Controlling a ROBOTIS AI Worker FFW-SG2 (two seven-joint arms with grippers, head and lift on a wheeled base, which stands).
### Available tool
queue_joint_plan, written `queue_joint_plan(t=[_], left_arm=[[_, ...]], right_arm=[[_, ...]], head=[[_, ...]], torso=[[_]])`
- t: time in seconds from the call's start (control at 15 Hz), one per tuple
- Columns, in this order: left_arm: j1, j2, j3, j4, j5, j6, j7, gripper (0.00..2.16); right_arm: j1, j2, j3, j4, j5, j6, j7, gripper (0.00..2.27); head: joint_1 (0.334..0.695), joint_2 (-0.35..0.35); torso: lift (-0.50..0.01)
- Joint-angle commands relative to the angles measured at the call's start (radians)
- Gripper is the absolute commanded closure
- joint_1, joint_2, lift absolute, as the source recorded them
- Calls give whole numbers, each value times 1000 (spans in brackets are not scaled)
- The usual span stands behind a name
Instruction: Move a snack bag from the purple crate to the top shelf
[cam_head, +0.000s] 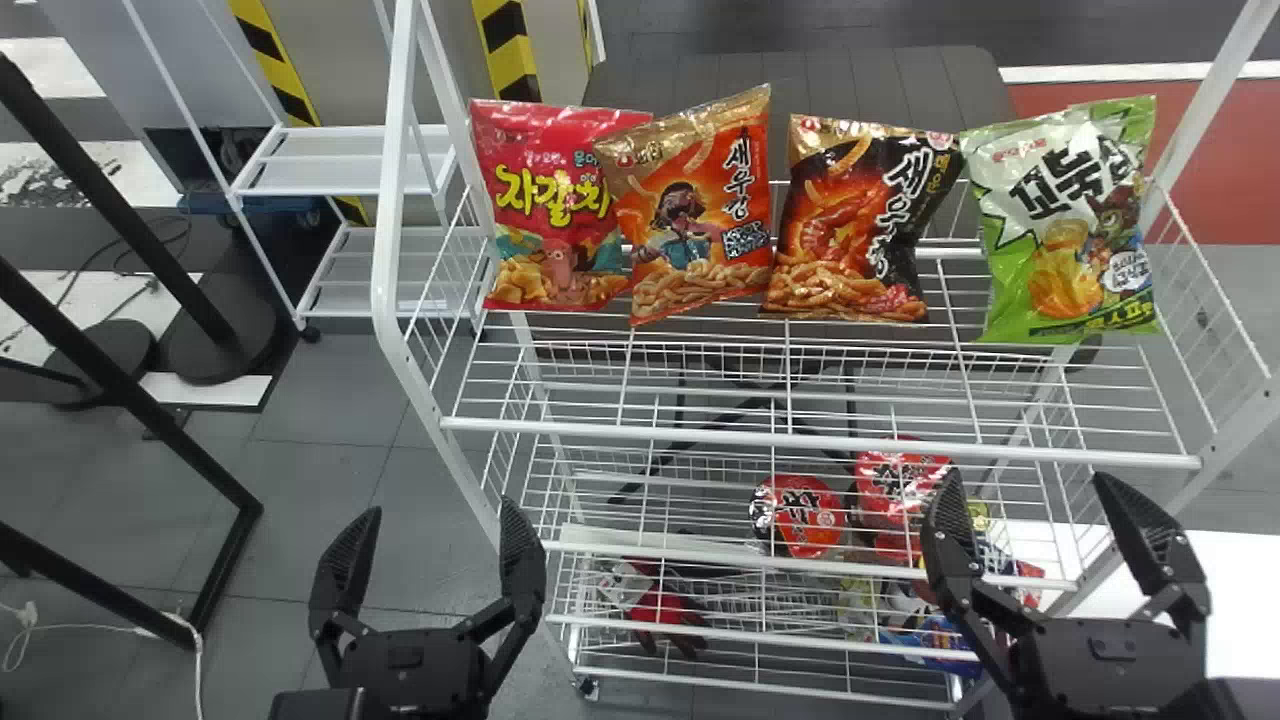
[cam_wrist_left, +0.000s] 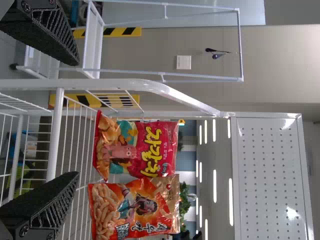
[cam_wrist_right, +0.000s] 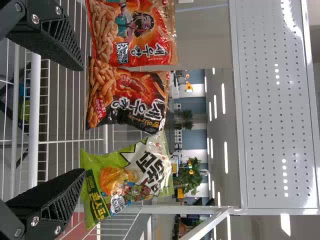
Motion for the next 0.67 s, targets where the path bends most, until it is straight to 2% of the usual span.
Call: queue_joint_plan(t=[0.0,0.6], left_arm=[[3,-3,0,-1,-3,1,2,-2],[1,-9,3,1,-3,4,7,-2]], right_arm=[[3,-6,-9,12,4,-23,-5,100],[5,-19,-9,16,2,-11,1,83]], head=[[695,120],[695,113]], torso=[[0],[0]])
